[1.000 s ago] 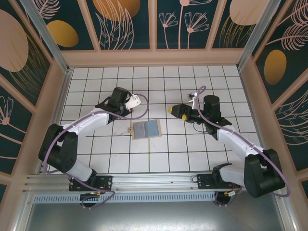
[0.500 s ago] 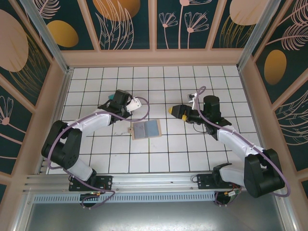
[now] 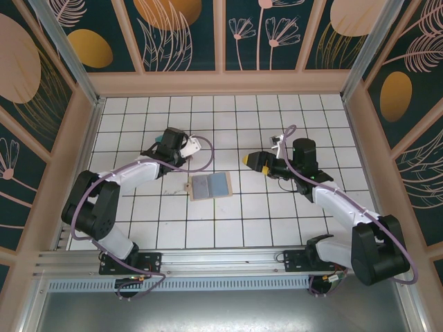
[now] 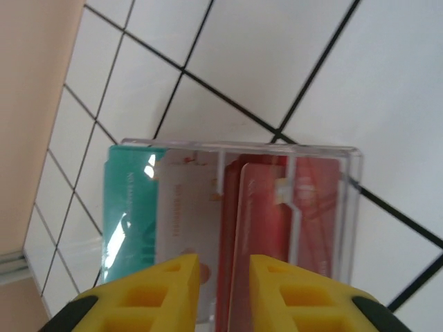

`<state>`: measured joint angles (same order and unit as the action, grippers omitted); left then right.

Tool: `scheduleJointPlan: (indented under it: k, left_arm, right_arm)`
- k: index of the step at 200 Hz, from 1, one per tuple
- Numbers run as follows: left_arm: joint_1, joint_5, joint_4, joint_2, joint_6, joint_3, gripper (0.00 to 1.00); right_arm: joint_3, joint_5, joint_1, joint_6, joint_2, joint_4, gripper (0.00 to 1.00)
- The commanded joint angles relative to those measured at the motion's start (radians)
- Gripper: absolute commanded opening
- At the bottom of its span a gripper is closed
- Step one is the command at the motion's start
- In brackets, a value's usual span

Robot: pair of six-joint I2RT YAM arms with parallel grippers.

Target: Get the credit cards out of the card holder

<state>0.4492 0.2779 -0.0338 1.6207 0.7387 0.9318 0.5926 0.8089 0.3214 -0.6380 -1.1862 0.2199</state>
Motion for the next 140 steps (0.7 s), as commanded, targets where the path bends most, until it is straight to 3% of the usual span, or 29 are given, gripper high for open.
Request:
scheduleJointPlan:
  k: [1, 33, 55, 75, 140]
  left_arm:
    - [-0.019, 0.05, 0.06, -0.005, -0.031, -0.019, 0.29]
    - [-0.029, 0.023, 0.045, -0.028, -0.075, 0.004, 0.34]
    - [-0.029, 0.024, 0.053, -0.051, -0.153, 0.028, 0.45]
    - [-0.03, 0.024, 0.034, -0.07, -0.284, 0.079, 0.57]
    - [-0.03, 0.03, -0.183, -0.165, -0.833, 0.217, 0.59]
  right_arm:
    - [-0.017, 0.001, -0.01, -0.014, 0.022, 0.022, 0.99]
    - [-0.023, 0.003, -0.009, -0.019, 0.021, 0.03, 0.99]
    - [-0.021, -0.004, -0.007, -0.017, 0.015, 0.031, 0.99]
    - [-0.009, -0.032, -0.001, 0.0, 0.0, 0.01, 0.99]
    - [0.107, -0.227, 0.093, 0.084, -0.136, -0.125, 0.99]
